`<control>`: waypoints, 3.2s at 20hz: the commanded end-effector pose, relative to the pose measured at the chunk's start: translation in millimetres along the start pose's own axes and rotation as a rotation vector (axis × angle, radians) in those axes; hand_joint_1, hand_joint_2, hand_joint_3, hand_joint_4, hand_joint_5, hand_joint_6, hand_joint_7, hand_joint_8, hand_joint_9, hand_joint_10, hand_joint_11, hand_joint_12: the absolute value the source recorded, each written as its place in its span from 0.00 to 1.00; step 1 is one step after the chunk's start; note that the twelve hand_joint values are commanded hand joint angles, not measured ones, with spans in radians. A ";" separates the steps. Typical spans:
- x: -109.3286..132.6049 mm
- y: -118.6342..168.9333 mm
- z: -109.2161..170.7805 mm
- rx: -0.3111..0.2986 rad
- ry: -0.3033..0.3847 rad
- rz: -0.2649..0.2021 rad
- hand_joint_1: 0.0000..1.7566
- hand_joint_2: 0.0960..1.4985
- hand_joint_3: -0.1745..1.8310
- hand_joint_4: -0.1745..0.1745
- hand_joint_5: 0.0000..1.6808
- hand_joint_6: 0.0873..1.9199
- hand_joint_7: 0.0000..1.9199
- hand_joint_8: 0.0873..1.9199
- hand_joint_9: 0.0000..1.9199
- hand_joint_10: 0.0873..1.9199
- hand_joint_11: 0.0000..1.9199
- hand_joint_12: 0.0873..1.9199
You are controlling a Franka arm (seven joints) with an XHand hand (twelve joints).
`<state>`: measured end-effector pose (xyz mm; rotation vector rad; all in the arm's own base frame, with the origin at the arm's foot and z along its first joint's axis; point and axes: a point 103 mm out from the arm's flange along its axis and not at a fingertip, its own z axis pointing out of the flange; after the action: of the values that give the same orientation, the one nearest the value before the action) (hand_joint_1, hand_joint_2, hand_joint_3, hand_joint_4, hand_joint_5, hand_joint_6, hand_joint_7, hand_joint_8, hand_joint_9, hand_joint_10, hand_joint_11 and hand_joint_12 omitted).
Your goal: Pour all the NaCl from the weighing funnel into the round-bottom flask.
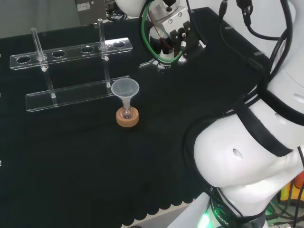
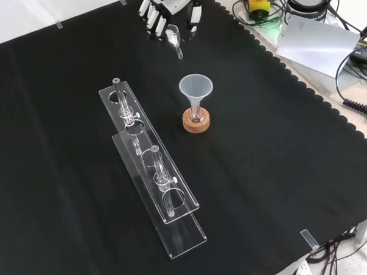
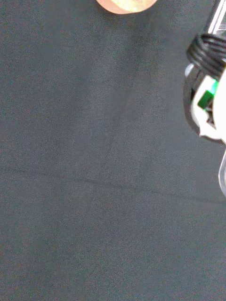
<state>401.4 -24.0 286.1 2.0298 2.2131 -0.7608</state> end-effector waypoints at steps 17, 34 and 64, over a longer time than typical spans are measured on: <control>41.6 -9.9 -0.5 0.054 -0.117 -0.038 0.62 0.44 0.44 1.00 0.66 0.48 0.34 0.28 0.50 0.16 0.34 0.59; 61.9 -2.4 -15.0 0.106 -0.295 -0.031 0.62 0.43 0.44 1.00 0.67 0.48 0.34 0.28 0.50 0.16 0.34 0.60; 79.6 5.9 -23.9 0.092 -0.430 -0.061 0.62 0.43 0.44 1.00 0.67 0.48 0.34 0.28 0.50 0.16 0.34 0.59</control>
<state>396.6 72.4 296.4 1.6465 2.1516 -1.0447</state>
